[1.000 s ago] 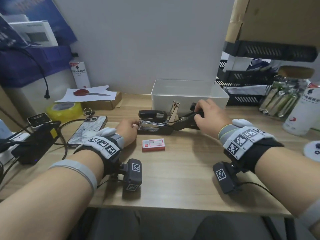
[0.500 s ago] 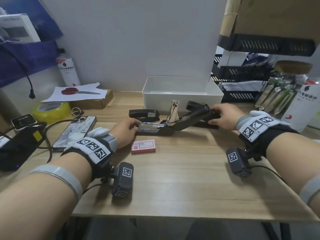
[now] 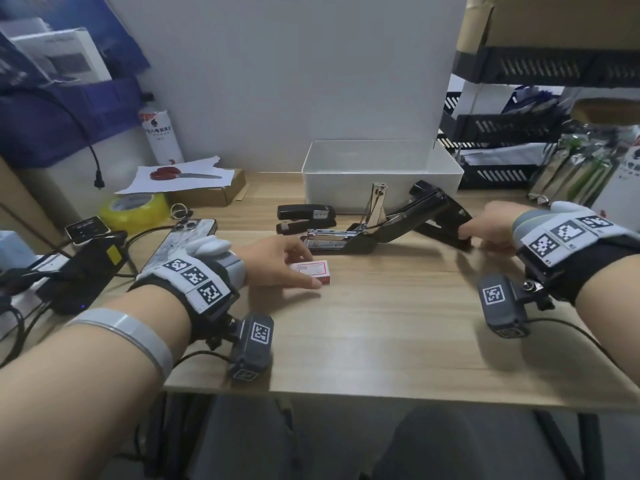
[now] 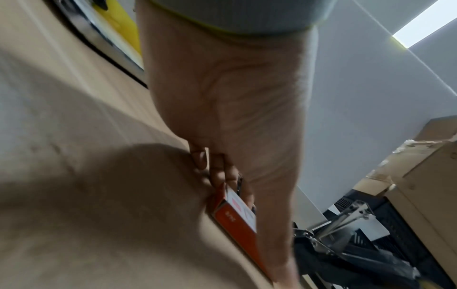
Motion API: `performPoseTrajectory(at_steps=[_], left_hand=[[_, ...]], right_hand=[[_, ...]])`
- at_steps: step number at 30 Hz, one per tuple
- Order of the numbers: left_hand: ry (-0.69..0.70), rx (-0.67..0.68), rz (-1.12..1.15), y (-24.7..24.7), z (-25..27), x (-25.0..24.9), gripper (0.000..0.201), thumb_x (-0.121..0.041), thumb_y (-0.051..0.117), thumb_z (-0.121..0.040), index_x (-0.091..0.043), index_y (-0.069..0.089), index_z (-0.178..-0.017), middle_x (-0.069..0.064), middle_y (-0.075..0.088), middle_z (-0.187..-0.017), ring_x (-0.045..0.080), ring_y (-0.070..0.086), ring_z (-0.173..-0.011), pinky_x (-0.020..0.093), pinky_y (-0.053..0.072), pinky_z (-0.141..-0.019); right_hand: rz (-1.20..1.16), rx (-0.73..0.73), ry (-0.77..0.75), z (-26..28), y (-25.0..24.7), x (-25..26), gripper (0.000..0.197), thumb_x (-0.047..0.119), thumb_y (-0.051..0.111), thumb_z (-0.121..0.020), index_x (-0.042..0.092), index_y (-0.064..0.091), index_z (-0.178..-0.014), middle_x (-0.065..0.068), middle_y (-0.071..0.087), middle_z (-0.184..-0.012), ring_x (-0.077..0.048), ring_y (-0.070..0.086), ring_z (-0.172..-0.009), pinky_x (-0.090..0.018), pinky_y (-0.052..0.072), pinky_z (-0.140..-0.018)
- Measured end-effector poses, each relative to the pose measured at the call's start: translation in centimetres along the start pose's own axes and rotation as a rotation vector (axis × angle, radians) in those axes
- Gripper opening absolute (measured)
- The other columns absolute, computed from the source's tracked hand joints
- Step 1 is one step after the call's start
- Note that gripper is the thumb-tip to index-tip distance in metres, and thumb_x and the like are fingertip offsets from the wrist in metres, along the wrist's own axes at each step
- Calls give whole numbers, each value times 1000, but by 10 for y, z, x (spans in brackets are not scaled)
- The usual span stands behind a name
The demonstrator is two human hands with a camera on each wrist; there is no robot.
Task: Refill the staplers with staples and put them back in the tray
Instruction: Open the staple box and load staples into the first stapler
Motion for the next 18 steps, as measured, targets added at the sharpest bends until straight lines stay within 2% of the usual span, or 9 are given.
performPoseTrajectory(at_steps=[3,6,8,10,12,13,15,18], left_hand=[[25,-52,7,0,2,-4,42,-49,84,-71,-32,67,-105,-10,65,-99,13,60,-91,29,42,-74],[94,-135,158,-3,2,-17,38,-42,85,-73,-29,68,-105,-8,71,-105,10,63,-92,24,45,-72],[140,-176,298,-4,0,-26,40,-37,88,-72,-29,66,-105,-4,73,-106,13,66,-92,24,51,-74],[165,-165,455,2,-4,-31,41,-29,90,-70,-26,67,-104,3,74,-108,15,69,-82,33,60,-74],[182,-164,565,7,-10,-31,44,-24,92,-67,-22,70,-104,8,74,-106,12,69,-71,41,63,-74],[188,-167,598,8,-13,-29,46,-28,94,-63,-23,72,-104,9,75,-106,12,70,-73,45,63,-78],[198,-159,657,11,-16,-26,49,-32,93,-62,-24,74,-107,9,77,-105,16,71,-84,49,60,-90],[223,-101,742,13,-19,-22,45,-21,87,-75,-21,73,-117,8,78,-109,19,73,-102,43,56,-98]], right_hand=[[-141,82,17,17,15,-6,18,18,59,-89,1,58,-86,-12,61,-58,-18,50,-31,-17,42,-40],[-198,277,-105,46,50,22,22,20,58,-92,2,68,-85,-7,65,-62,-14,58,-42,-17,44,-42],[-295,436,-201,76,79,55,29,26,58,-95,0,70,-93,-9,69,-68,-15,64,-50,-20,50,-44],[-524,547,-272,99,100,88,29,27,60,-95,-1,63,-102,-15,68,-78,-23,69,-60,-28,57,-52],[-751,576,-322,107,111,113,25,24,63,-94,3,55,-102,-21,67,-87,-34,74,-76,-39,62,-64],[-831,578,-335,107,115,121,22,23,64,-94,4,53,-101,-22,67,-89,-36,74,-81,-43,62,-69],[-967,554,-351,105,122,130,17,16,64,-93,8,49,-94,-23,69,-89,-33,74,-80,-45,62,-75],[-1097,446,-353,93,125,131,16,4,63,-92,9,49,-88,-21,68,-83,-27,73,-73,-41,63,-71]])
Point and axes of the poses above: each hand's wrist, its own z-axis away from the middle knuckle, its own y-axis out of the palm, x = y × z, the point moved 10 cm from there along -z, towards the middle knuckle
